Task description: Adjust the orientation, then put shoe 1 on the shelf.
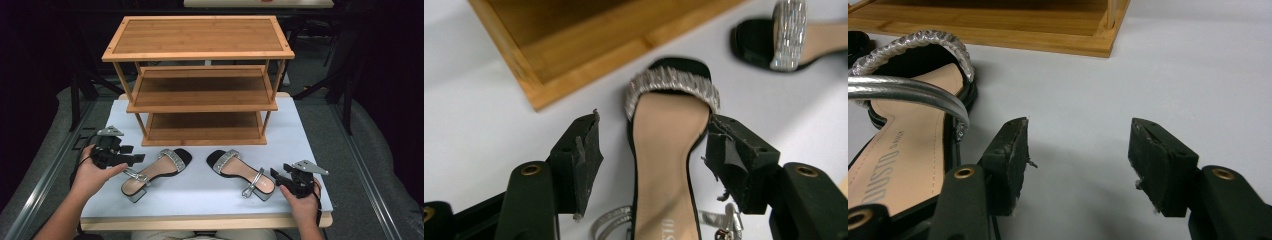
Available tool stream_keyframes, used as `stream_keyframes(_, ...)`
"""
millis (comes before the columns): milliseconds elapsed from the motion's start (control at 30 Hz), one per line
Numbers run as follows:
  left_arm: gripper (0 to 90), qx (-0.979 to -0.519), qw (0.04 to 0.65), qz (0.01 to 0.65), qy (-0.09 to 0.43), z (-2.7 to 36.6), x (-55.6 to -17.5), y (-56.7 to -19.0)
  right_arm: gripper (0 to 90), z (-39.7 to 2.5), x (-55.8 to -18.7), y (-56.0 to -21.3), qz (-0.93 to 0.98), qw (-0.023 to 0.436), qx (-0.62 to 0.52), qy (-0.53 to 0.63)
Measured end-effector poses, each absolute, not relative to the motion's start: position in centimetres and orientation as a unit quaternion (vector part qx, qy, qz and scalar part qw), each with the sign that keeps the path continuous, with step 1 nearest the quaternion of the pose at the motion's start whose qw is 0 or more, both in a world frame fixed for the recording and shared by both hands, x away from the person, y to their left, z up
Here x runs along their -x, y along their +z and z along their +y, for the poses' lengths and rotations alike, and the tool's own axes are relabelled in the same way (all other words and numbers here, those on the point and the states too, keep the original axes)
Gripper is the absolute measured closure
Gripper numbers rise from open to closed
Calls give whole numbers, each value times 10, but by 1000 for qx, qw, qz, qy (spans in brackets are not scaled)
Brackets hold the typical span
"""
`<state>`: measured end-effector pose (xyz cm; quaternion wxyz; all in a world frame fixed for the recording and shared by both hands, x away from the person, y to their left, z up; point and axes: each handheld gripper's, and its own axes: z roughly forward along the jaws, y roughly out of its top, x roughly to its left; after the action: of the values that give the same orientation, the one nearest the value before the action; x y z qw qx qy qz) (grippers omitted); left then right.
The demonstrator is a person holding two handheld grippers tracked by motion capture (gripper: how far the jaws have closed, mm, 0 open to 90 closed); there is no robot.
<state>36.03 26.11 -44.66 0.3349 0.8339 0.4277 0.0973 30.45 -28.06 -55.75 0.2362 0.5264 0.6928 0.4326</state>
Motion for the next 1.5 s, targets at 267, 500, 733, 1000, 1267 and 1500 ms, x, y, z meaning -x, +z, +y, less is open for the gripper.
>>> stream_keyframes(267, 335, -882, 236, 402, 64, 235, -376, -448, 405, -280, -304, -558, 693, 234, -527, 432)
stream_keyframes(500, 319, -903, 164, 397, 29, 216, -385, -458, 405, -281, -305, -558, 694, 232, -528, 431)
stream_keyframes(733, 321, -913, 114, 391, 10, 202, -391, -470, 405, -281, -305, -558, 696, 229, -527, 430)
stream_keyframes(1000, 320, -924, 49, 379, -15, 194, -396, -490, 405, -281, -306, -559, 695, 228, -527, 431)
stream_keyframes(1267, 332, -925, 30, 379, -18, 190, -399, -499, 405, -280, -307, -560, 698, 225, -526, 430)
stream_keyframes(1500, 381, -923, 10, 382, -35, 191, -404, -512, 405, -280, -307, -560, 701, 224, -526, 427)
